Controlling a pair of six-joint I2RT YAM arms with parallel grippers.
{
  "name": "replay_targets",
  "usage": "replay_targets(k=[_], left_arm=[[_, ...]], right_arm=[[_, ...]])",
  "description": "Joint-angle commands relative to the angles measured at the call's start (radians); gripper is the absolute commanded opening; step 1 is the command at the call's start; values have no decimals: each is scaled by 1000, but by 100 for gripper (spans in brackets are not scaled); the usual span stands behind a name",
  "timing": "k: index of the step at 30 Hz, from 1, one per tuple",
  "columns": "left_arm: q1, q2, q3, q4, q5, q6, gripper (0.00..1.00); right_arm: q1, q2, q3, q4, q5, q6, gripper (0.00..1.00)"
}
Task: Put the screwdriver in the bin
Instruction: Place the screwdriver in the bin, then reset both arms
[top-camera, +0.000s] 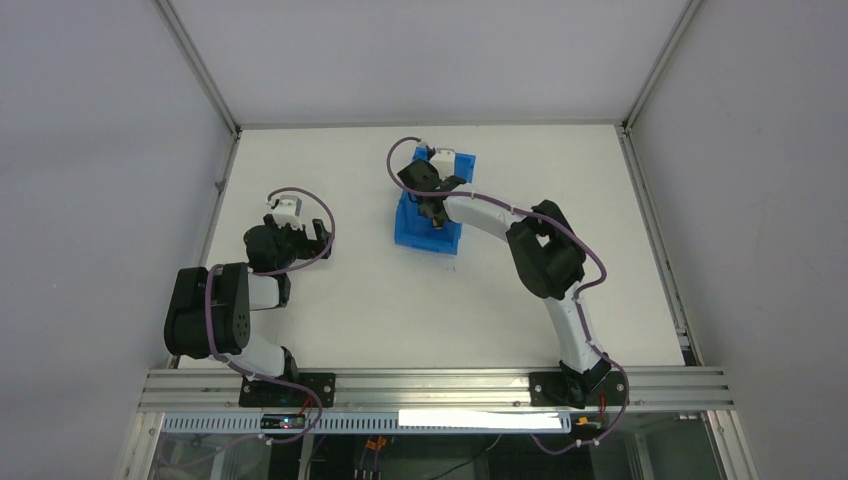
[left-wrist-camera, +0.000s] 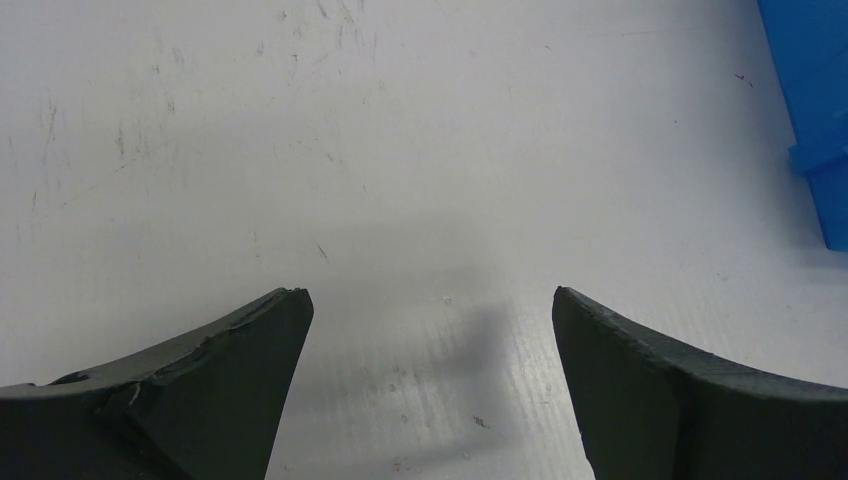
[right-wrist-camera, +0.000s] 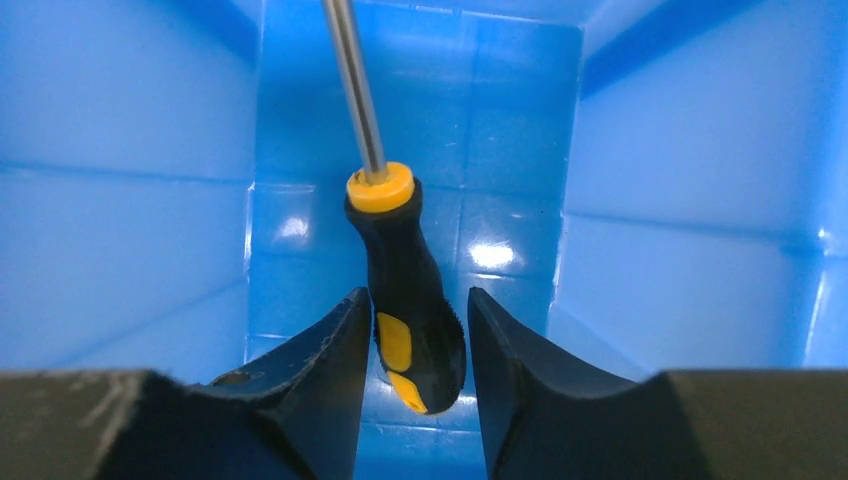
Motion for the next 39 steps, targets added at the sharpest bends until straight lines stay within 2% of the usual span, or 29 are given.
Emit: replay_targets(k=[1, 4, 6, 8, 21, 30, 32, 34, 35, 39], left_arm=[[11, -4, -1, 45, 15, 10, 99], [11, -4, -1, 44, 15, 10, 99], [11, -4, -1, 44, 15, 10, 99], [11, -4, -2, 45, 15, 10, 99], [11, -4, -1, 44, 15, 10, 99], [11, -6, -1, 45, 15, 10, 99], [11, -4, -1, 45, 15, 10, 99], [12, -4, -1, 45, 15, 10, 99], [11, -4, -1, 45, 15, 10, 99], [11, -4, -1, 44, 15, 10, 99]], right_arm=[[-2, -66, 15, 19, -14, 9, 45], [0, -97, 31, -4, -7, 6, 48], [1, -116, 43, -22, -3, 7, 60], [2, -132, 57, -41, 2, 5, 64], [18, -256, 200, -107, 46, -134, 67], [18, -306, 342, -133, 41, -331, 68], [18, -300, 402, -176, 41, -362, 76], [18, -293, 447, -209, 39, -394, 93], [19, -290, 464, -224, 34, -412, 97], [12, -294, 486, -247, 24, -488, 99]])
